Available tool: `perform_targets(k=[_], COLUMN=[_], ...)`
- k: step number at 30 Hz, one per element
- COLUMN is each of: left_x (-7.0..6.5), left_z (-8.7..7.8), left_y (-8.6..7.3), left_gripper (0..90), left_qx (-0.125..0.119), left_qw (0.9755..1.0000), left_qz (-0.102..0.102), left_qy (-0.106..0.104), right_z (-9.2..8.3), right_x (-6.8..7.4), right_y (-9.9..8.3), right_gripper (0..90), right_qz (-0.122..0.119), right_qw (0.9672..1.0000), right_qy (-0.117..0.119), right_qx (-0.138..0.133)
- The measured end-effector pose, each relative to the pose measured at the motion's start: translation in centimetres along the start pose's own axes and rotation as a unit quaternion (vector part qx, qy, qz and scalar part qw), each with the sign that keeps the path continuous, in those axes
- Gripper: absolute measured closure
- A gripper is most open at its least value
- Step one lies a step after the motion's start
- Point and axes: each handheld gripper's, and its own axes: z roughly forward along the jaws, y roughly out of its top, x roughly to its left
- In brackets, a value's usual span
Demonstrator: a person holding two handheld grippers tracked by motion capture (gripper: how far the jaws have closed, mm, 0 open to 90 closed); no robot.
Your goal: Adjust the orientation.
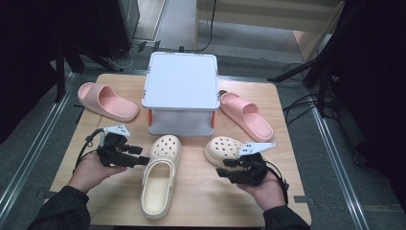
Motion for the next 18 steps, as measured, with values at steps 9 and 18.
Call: perform_targets(k=[9, 18], left_x=[0.2, 0.3], left_z=[0.3, 0.4], left_y=[0.2, 0.3], left_gripper=[38.8, 38.5], left_qx=[0.005, 0.006], left_qw=[1.0000, 1.0000], left_qz=[-0.001, -0.002], left_qy=[-0.002, -0.003], right_z=[-2.1, -4.1], right_x=[-0.8, -1.8], right_y=[-1.1, -2.4], right_gripper=[53.5, 53.5], right_qz=[0.012, 0.025], right_qw=[0.9997, 0.9986], right_qy=[-0.018, -0.045], right_qx=[-0.008, -0.014])
